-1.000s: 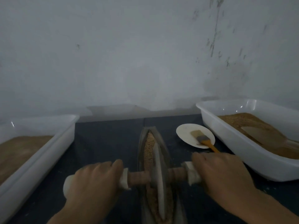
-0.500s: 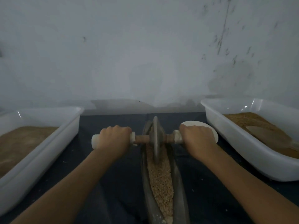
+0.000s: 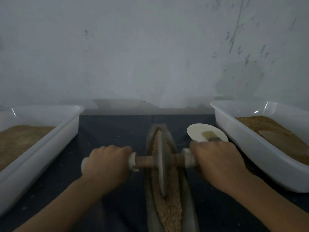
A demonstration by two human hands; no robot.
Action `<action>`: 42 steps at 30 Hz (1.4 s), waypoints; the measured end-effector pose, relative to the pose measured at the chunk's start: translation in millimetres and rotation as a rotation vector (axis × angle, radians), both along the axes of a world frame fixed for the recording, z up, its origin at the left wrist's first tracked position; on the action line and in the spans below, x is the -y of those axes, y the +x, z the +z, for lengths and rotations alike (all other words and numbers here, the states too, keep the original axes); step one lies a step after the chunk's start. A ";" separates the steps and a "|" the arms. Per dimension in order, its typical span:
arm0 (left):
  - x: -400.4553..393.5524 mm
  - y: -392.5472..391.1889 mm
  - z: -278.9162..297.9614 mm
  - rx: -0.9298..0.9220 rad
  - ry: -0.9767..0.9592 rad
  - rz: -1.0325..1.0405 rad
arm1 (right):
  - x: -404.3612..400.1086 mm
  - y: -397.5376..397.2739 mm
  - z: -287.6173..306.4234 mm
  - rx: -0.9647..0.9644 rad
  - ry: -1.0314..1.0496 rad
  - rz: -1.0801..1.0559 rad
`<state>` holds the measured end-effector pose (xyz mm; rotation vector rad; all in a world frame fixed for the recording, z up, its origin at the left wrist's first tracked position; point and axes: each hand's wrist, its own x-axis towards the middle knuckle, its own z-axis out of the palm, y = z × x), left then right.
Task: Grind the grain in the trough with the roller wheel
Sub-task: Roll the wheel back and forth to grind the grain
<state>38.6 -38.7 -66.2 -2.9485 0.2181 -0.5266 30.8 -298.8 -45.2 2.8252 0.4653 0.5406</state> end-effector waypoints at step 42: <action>5.0 -61.7 14.1 -0.006 0.056 -0.041 | 18.0 -10.4 -25.9 -0.012 -0.027 0.065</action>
